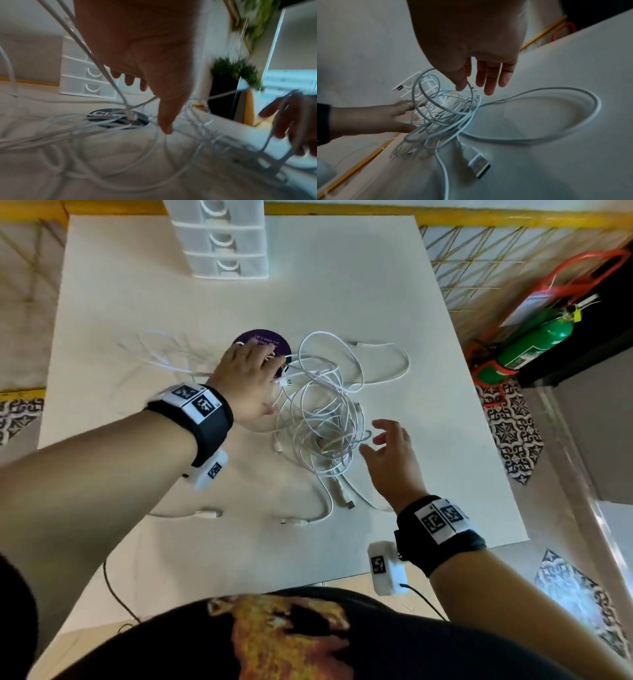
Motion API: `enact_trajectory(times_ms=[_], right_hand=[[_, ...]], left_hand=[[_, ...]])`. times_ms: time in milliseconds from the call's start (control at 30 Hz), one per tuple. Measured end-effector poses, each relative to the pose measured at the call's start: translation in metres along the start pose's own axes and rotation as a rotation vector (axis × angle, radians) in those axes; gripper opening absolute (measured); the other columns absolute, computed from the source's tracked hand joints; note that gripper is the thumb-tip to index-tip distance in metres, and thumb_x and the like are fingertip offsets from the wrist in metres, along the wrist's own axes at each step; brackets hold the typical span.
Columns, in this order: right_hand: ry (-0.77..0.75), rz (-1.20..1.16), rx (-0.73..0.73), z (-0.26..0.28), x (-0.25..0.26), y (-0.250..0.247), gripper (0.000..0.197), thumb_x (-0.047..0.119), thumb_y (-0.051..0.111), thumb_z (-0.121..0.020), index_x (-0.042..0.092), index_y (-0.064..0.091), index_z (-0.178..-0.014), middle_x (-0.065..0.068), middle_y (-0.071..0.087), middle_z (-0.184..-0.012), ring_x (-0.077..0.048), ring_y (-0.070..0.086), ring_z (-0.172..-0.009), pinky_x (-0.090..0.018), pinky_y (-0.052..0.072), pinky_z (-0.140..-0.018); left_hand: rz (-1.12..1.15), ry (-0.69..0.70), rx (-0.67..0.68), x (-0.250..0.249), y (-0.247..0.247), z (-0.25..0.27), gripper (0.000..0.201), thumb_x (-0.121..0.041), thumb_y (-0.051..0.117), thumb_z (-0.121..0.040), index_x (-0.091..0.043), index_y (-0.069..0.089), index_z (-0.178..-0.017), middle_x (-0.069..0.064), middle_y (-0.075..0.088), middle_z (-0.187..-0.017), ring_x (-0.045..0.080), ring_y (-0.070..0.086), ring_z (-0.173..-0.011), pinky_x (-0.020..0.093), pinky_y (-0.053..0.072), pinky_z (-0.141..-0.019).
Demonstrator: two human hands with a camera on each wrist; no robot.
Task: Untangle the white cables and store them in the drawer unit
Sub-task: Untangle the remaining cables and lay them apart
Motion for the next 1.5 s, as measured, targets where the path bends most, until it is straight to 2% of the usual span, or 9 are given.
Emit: enact_trajectory(times_ms=[167,367,567,733,933,1067,1200,1300,1500], right_hand=[[0.012,-0.170,0.123,-0.013,0.008,-0.003,0.008,0.016,0.054,-0.095,0.016,0.059,-0.089,0.000,0.066,-0.089,-0.020,0.065,-0.080,-0.019,0.043,-0.071],[0.003,-0.710,0.141,-0.022,0.084,-0.050,0.013,0.014,0.042,-0.101,0.015,0.046,-0.089,-0.010,0.068,-0.068,-0.035,0.068,-0.057,-0.045,0.057,-0.065],[-0.099,-0.894,0.261,-0.011,0.128,-0.075,0.014,0.011,0.039,-0.102,0.010,0.046,-0.090,-0.012,0.064,-0.061,-0.031,0.061,-0.046,-0.034,0.053,-0.054],[-0.225,-1.015,0.085,-0.012,0.149,-0.123,0.018,0.012,0.034,-0.104,0.011,0.045,-0.090,-0.006,0.065,-0.060,-0.027,0.062,-0.047,-0.033,0.053,-0.055],[-0.242,-1.121,-0.072,-0.019,0.153,-0.160,0.013,0.014,0.039,-0.103,0.011,0.048,-0.094,-0.008,0.066,-0.065,-0.025,0.063,-0.049,-0.037,0.057,-0.060],[-0.204,-0.991,0.017,-0.018,0.157,-0.144,0.008,0.012,0.046,-0.099,0.017,0.050,-0.104,-0.012,0.069,-0.097,-0.028,0.070,-0.073,-0.039,0.055,-0.070],[-0.326,-0.547,0.396,0.004,0.184,-0.085,0.033,0.040,0.065,-0.080,0.024,0.057,-0.107,-0.003,0.072,-0.103,-0.016,0.068,-0.093,-0.028,0.048,-0.077],[-0.445,-0.418,0.383,0.013,0.205,-0.070,0.007,0.025,0.059,-0.090,0.019,0.060,-0.087,0.000,0.072,-0.080,-0.010,0.065,-0.074,-0.024,0.047,-0.071],[-0.338,-0.521,0.310,-0.006,0.195,-0.095,0.017,0.016,0.053,-0.096,0.015,0.064,-0.082,-0.001,0.061,-0.061,-0.022,0.061,-0.058,-0.035,0.048,-0.062]], left_hand=[[0.309,0.062,-0.372,-0.043,-0.028,0.037,0.053,-0.016,0.049,-0.076,-0.005,0.056,-0.128,0.018,0.057,-0.126,0.040,0.053,-0.119,0.050,0.044,-0.097],[0.970,-0.080,0.050,-0.084,-0.001,0.068,0.067,-0.064,0.049,-0.088,-0.025,0.040,-0.141,-0.004,0.045,-0.145,0.013,0.040,-0.134,0.029,0.029,-0.110],[0.925,-0.020,-0.168,-0.090,-0.043,0.058,0.082,-0.056,0.078,-0.066,-0.028,0.045,-0.136,-0.010,0.039,-0.136,0.011,0.036,-0.131,0.030,0.028,-0.111],[0.963,-0.052,-0.179,-0.074,-0.088,0.057,0.023,-0.039,0.053,-0.096,-0.020,0.061,-0.086,-0.010,0.067,-0.082,-0.003,0.059,-0.080,0.014,0.040,-0.073],[1.131,-0.071,-0.324,-0.051,-0.139,0.067,0.024,-0.023,0.049,-0.101,-0.020,0.062,-0.081,-0.002,0.060,-0.069,0.003,0.056,-0.060,0.019,0.047,-0.067],[1.401,-0.146,-0.464,-0.036,-0.156,0.071,0.027,-0.023,0.040,-0.104,-0.017,0.052,-0.080,-0.006,0.059,-0.058,0.013,0.053,-0.056,0.029,0.046,-0.063],[1.607,-0.181,-0.505,-0.042,-0.174,0.076,0.028,-0.023,0.036,-0.106,-0.013,0.048,-0.082,-0.003,0.064,-0.057,0.016,0.054,-0.046,0.022,0.044,-0.047],[1.550,-0.142,-0.478,-0.044,-0.184,0.079,0.026,-0.027,0.039,-0.105,-0.016,0.048,-0.083,-0.003,0.066,-0.061,0.022,0.048,-0.052,0.024,0.039,-0.052],[1.347,-0.162,-0.439,-0.013,-0.195,0.088,0.019,-0.039,0.065,-0.088,-0.022,0.062,-0.081,0.010,0.059,-0.081,0.011,0.035,-0.053,0.024,0.033,-0.053]])
Point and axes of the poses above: each hand's wrist, its own z-axis away from the middle knuckle, its own y-axis out of the palm, x = y × z, the point moved 6 cm from there along -z, towards the middle knuckle
